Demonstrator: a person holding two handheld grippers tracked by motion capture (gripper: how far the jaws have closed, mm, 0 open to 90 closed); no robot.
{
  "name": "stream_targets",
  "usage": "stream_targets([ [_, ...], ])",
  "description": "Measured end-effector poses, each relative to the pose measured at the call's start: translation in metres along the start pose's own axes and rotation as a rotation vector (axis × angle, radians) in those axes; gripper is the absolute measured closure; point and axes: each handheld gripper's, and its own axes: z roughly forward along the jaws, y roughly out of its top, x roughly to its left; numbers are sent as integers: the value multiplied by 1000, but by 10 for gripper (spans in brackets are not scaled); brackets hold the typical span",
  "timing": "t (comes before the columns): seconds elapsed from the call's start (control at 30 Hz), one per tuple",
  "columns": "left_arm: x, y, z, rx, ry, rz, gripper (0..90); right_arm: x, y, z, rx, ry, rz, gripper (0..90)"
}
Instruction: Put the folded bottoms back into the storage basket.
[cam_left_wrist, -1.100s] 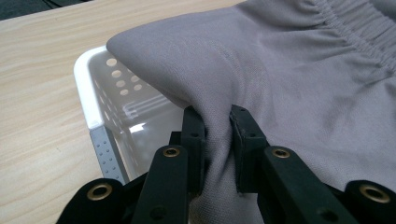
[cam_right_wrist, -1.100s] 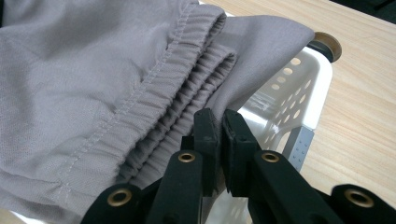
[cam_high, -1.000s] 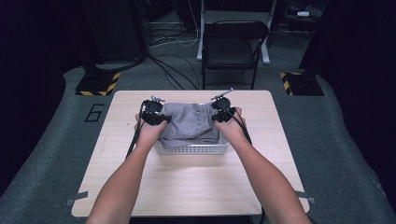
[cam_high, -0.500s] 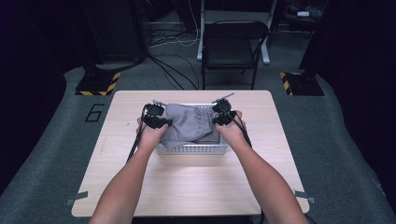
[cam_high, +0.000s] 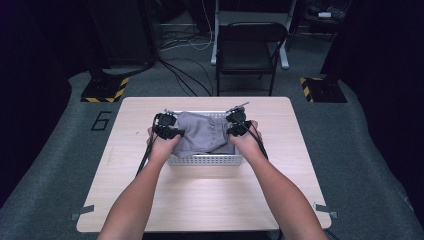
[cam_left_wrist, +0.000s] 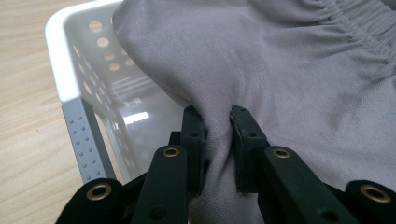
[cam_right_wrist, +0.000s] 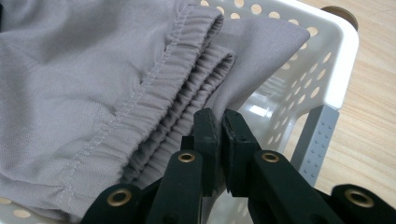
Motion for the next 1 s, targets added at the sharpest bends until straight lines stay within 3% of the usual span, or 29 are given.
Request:
stream_targets([
  [0.17,0,-2,3,8,2,-9,772,3,-2,4,8,3,9,854],
  [0.63,-7,-4,11,43,17,23,758,8,-7,14,13,8,7,852],
  [0.8,-6,-4,10,51,31,32,672,8,-7,14,8,14,13,836],
  [1.0,-5,-3,2,35,49,39,531,8,-8,13,11,29,24,715],
])
